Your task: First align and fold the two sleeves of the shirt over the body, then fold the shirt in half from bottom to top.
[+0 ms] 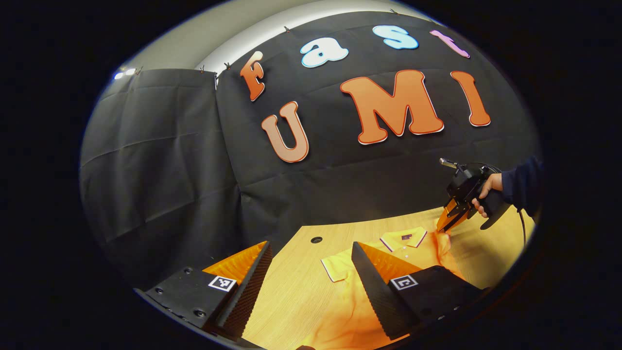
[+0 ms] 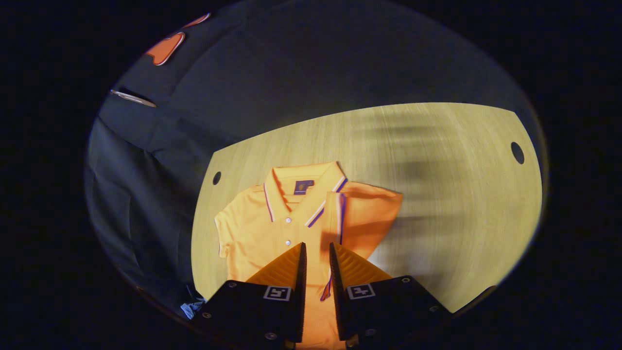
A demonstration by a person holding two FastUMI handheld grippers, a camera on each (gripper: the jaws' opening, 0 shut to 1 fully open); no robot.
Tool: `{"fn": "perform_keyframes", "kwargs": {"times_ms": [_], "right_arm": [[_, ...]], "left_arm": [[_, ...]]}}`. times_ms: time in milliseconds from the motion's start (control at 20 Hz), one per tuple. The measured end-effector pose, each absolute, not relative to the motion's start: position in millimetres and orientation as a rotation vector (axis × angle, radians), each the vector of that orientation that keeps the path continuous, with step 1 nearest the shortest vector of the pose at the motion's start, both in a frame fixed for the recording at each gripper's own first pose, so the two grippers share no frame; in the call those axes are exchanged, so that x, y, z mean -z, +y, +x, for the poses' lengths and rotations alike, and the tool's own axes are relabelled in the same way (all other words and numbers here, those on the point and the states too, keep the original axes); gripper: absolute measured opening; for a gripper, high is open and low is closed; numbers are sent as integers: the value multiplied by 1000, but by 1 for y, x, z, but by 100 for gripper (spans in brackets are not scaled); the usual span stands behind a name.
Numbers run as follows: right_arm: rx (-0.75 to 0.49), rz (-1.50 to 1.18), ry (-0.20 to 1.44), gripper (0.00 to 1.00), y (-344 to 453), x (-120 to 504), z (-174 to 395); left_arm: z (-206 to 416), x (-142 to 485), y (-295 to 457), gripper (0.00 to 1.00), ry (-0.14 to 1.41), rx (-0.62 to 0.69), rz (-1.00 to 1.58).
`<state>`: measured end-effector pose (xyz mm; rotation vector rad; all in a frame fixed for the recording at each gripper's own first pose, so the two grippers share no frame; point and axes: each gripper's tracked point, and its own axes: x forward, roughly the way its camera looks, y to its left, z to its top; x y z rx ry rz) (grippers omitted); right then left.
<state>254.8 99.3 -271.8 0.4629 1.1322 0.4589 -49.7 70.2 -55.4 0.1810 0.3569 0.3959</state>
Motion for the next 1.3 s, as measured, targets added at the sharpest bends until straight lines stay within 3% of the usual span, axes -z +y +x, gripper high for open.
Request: {"fn": "perform_keyframes", "kwargs": {"times_ms": [300, 350, 500, 600, 1050, 1300], "right_arm": [[-496, 434, 1031, 60, 94, 239, 248], [-488, 425, 1001, 63, 90, 232, 247], [-450, 426, 925, 84, 76, 210, 235], [-409, 437, 875, 92, 66, 194, 223], [-179, 417, 708, 98, 24, 147, 152], [-55, 434, 647, 98, 12, 129, 104]], "left_arm": [[-43, 76, 70, 100, 411, -380, 83], [-41, 81, 72, 99, 430, -371, 67], [-30, 98, 70, 99, 476, -321, 21], [-23, 112, 69, 99, 526, -273, -19], [-12, 155, 58, 100, 785, -130, -192], [-14, 170, 59, 99, 1025, -117, -270]]}}
